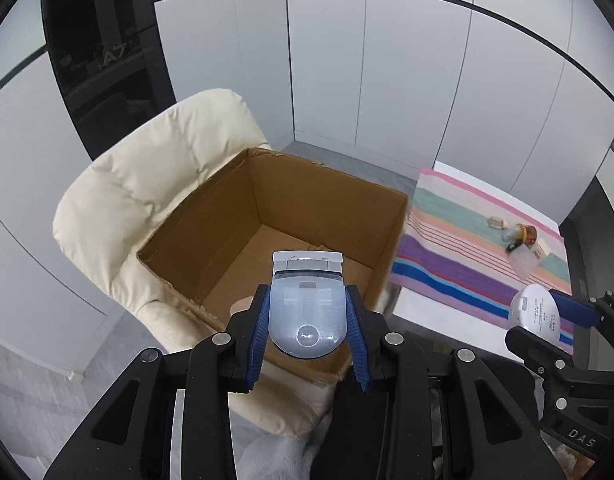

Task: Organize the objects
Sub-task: 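Carry the compact and white case over the cardboard box on the armchair, then open both tools over the box, dropping the white case and compact inside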

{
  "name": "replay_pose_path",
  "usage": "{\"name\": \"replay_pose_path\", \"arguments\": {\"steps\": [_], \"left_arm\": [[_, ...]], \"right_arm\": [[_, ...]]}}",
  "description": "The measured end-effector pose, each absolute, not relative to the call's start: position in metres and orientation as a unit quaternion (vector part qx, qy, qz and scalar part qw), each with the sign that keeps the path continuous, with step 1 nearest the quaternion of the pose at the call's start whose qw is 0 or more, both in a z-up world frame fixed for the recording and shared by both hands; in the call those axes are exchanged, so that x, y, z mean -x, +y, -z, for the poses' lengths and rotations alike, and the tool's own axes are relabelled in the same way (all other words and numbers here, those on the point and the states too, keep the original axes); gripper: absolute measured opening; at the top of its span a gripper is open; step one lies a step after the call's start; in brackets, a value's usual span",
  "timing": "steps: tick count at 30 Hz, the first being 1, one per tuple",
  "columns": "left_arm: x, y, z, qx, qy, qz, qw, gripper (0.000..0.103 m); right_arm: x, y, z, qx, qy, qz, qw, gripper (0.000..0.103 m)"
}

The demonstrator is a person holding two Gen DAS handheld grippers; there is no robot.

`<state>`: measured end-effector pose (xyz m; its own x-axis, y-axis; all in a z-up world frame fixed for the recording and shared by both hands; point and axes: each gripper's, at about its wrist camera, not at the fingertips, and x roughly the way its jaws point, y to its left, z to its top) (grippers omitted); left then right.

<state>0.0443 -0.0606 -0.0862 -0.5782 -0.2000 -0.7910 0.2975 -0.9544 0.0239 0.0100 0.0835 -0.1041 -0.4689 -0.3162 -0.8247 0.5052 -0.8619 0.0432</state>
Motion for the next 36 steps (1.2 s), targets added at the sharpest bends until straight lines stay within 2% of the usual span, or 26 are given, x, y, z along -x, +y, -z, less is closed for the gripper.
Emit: {"name": "replay_pose_path", "arguments": {"steps": [13, 20, 21, 22, 23, 24, 36], "left_arm": [[0.029, -0.135, 0.125, -0.459, 0.074, 0.860, 0.211, 0.037], [0.053, -0.165, 0.139, -0.457, 0.085, 0.848, 0.255, 0.039], [0.052, -0.167, 0.141, -0.460, 0.091, 0.847, 0.249, 0.050], [0.052, -0.169, 0.144, -0.466, 0.103, 0.845, 0.241, 0.071], [0.052, -0.172, 0.145, -0.472, 0.120, 0.842, 0.231, 0.079], [0.050, -0.174, 0.145, -0.471, 0.134, 0.843, 0.223, 0.088], [0.049, -0.165, 0.146, -0.475, 0.122, 0.845, 0.213, 0.088]], "right_arm": [[0.074, -0.023, 0.162, -0.470, 0.152, 0.824, 0.277, 0.060], [0.096, -0.063, 0.173, -0.461, 0.163, 0.817, 0.305, 0.060], [0.098, -0.067, 0.175, -0.458, 0.165, 0.819, 0.304, 0.062], [0.099, -0.068, 0.176, -0.454, 0.168, 0.822, 0.298, 0.070], [0.100, -0.069, 0.177, -0.453, 0.172, 0.825, 0.290, 0.092], [0.100, -0.071, 0.177, -0.450, 0.173, 0.829, 0.285, 0.103], [0.104, -0.062, 0.179, -0.460, 0.140, 0.827, 0.291, 0.103]]}}
